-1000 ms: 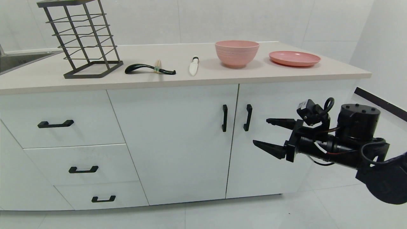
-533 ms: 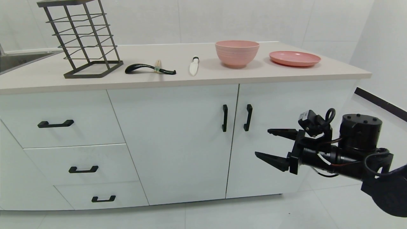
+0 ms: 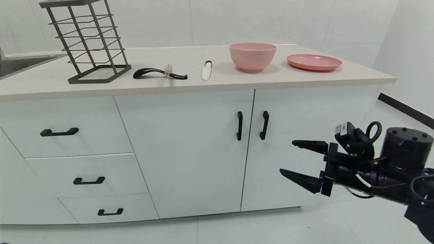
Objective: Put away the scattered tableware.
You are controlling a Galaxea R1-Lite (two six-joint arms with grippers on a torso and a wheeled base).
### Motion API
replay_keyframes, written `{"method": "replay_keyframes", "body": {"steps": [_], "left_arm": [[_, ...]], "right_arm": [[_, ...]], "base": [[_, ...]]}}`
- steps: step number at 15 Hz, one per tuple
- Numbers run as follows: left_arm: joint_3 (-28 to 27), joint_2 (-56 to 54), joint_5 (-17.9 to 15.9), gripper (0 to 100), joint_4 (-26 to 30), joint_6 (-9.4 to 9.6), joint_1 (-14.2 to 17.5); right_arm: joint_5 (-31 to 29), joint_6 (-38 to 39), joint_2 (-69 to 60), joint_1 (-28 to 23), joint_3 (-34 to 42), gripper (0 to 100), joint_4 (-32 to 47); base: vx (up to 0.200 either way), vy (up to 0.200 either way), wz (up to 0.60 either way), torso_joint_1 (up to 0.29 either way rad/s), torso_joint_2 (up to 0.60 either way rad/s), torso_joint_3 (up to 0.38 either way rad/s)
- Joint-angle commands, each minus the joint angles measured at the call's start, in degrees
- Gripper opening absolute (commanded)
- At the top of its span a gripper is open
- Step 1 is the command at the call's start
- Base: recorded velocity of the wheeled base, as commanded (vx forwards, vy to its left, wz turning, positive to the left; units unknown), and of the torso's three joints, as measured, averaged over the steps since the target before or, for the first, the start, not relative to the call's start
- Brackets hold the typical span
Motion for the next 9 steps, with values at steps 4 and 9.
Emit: {"method": "replay_keyframes", "body": {"steps": [4, 9], "left_arm": [[-8.3, 18.2, -3.7, 100, -1.2, 12.45, -5.5], [-14.2, 32.7, -3.2, 100, -1.7, 17.81, -19.8]], "right_arm": [[1.2, -0.3, -2.6, -0.3, 1.9, 100, -1.1], [6.3, 0.3, -3.3, -0.4, 1.8, 100, -2.0]], "base": [[0.000, 0.000, 0.00, 0.000, 0.00, 0.000], [0.000, 0.000, 0.00, 0.000, 0.00, 0.000]]}}
